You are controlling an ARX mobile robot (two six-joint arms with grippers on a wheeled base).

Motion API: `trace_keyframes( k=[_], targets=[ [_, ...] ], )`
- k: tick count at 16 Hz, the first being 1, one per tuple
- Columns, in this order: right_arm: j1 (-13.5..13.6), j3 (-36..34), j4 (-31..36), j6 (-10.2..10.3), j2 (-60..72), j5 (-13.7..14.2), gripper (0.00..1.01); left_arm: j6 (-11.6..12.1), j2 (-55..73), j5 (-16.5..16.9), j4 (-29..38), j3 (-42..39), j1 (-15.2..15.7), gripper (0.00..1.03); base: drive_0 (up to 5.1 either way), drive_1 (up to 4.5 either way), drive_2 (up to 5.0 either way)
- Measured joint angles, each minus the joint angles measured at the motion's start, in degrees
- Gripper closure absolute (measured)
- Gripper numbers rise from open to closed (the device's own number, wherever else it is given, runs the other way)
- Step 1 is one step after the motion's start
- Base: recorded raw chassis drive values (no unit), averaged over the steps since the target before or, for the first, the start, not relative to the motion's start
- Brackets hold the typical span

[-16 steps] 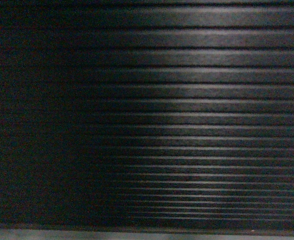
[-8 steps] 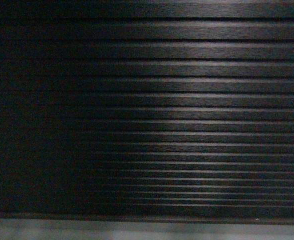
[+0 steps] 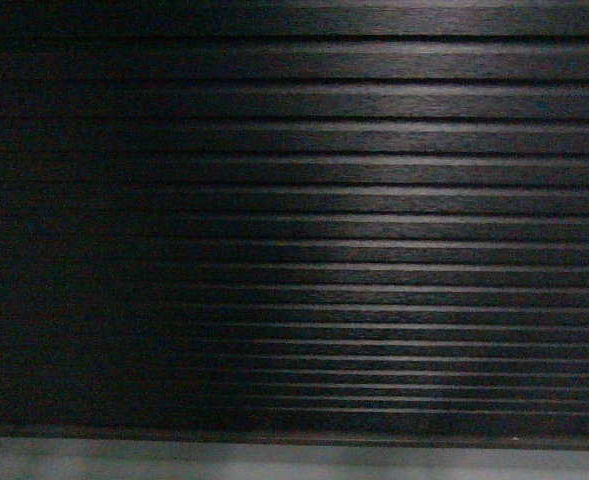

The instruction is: Place dark red mango on scale at checkout

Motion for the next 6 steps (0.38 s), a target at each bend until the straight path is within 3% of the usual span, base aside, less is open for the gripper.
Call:
trace_keyframes(
  k=[6],
  targets=[
    [0.0,0.0,0.0,0.0,0.0,0.0,0.03,0.0,0.0,0.0,0.0,0.0,0.0,0.05,0.0,0.0,0.0]
  ],
)
